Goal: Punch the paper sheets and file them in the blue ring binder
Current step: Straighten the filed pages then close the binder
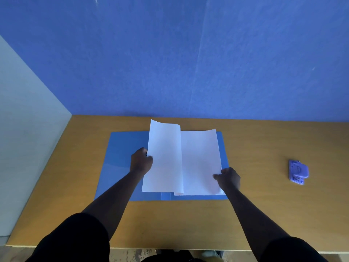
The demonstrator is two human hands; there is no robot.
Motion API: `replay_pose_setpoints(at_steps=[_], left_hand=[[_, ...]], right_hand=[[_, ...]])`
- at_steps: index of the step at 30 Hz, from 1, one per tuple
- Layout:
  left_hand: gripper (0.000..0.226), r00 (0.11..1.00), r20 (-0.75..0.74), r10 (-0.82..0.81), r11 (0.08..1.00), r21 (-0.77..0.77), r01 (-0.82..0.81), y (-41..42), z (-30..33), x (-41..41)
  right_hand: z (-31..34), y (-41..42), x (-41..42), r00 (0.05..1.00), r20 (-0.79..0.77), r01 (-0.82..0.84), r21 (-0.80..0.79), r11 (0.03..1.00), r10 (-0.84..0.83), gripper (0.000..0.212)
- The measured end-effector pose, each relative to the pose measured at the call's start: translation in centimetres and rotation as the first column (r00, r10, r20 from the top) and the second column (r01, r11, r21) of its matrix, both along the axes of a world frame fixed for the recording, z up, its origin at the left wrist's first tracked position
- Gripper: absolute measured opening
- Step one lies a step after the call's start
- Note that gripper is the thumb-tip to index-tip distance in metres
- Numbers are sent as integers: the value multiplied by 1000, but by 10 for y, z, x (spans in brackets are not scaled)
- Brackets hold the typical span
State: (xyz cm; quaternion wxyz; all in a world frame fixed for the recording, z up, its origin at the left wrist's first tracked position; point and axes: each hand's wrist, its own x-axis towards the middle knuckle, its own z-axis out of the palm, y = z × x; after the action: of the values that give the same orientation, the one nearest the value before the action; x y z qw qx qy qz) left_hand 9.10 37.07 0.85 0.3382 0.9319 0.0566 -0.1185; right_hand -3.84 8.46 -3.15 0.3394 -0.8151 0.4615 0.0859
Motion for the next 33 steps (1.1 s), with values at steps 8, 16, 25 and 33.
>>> replay_pose_setpoints(at_steps=[8, 16, 25, 33], left_hand=[[14, 1000, -4, 0, 999, -33, 0, -5, 3, -2], [50, 998, 41, -45, 988, -144, 51, -8, 11, -12], [27, 973, 31, -228, 962, -149, 231, -22, 16, -17], [51, 978, -183, -104, 962, -269, 52, -53, 25, -16]], right_hand=[[23, 2, 0, 996, 87, -33, -38, 999, 36, 20], [30, 13, -2, 992, 68, -94, -184, 979, 108, 30], [51, 71, 11, 906, -31, -319, -706, 632, 423, 12], [65, 125, 20, 647, -5, -468, -792, 393, 762, 7]])
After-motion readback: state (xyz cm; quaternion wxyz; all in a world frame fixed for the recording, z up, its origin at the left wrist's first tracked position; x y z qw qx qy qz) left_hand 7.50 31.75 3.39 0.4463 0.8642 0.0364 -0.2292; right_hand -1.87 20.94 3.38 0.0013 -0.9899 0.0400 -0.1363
